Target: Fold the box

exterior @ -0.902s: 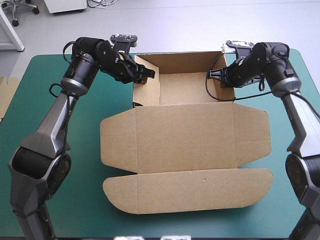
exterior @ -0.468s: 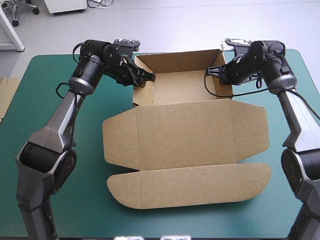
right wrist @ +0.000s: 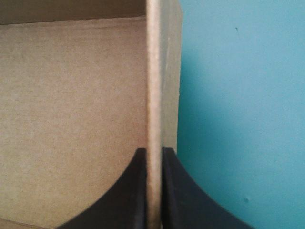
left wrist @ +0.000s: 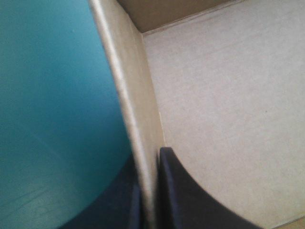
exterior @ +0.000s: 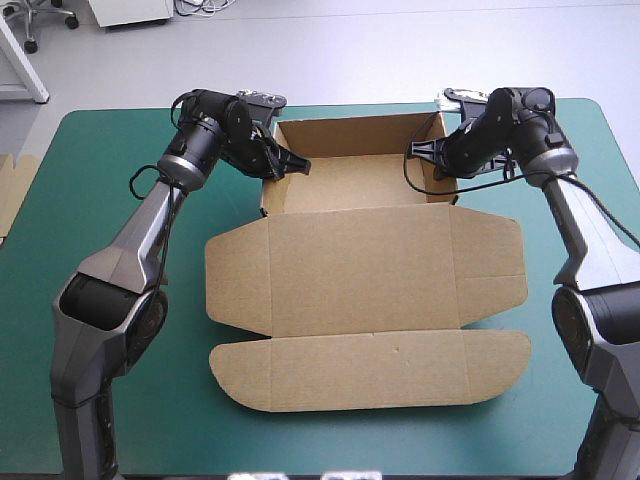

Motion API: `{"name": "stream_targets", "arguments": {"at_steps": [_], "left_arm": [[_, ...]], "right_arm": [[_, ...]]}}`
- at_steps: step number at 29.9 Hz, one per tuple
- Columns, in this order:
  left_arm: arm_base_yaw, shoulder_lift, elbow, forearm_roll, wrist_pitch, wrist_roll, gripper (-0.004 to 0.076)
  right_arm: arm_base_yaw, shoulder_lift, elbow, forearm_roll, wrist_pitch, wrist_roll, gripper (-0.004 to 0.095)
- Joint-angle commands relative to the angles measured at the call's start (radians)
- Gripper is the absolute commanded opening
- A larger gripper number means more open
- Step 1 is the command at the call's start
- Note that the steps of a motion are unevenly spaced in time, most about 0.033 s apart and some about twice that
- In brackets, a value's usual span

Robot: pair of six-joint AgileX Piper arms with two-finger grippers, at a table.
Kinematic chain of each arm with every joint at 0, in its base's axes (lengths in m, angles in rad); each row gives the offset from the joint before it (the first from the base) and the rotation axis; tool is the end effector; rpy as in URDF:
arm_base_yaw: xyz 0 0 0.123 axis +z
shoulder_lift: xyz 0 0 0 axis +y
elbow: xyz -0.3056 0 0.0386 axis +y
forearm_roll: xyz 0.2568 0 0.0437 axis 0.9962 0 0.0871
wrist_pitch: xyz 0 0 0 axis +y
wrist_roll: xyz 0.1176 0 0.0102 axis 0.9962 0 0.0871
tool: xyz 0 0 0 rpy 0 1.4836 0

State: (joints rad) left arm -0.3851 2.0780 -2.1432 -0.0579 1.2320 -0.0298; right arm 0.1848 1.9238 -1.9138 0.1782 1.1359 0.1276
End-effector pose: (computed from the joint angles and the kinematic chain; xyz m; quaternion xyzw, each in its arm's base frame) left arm 0.4528 -0.1905 0.3278 0.1687 0.9548 -0.0783 0.2319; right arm 0.4455 0.1026 0.3363 -0.0117 0.9636 0.1257 0.2356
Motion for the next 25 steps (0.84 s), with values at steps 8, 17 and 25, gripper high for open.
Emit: {"name": "stream_targets", "arguments": {"at_steps": [8,17,25], "left_arm": [[-0.007,-0.030,-0.033,0.099,0.028,-0.032,-0.0010],[-0.006,-0.024,-0.031,0.220,-0.023,-0.070,-0.0010],[-0.006,-0.001,0.004,0.266,-0.136,-0.083,-0.0010]], "right_arm": [[0.028,-0.040,-0.038,-0.039,-0.033,-0.033,0.0002],[0.058,0.028,-0.038,-0.079,-0.054,-0.031,0.0001],[0.058,0.038,-0.038,-0.131,-0.084,-0.031,0.0001]]}}
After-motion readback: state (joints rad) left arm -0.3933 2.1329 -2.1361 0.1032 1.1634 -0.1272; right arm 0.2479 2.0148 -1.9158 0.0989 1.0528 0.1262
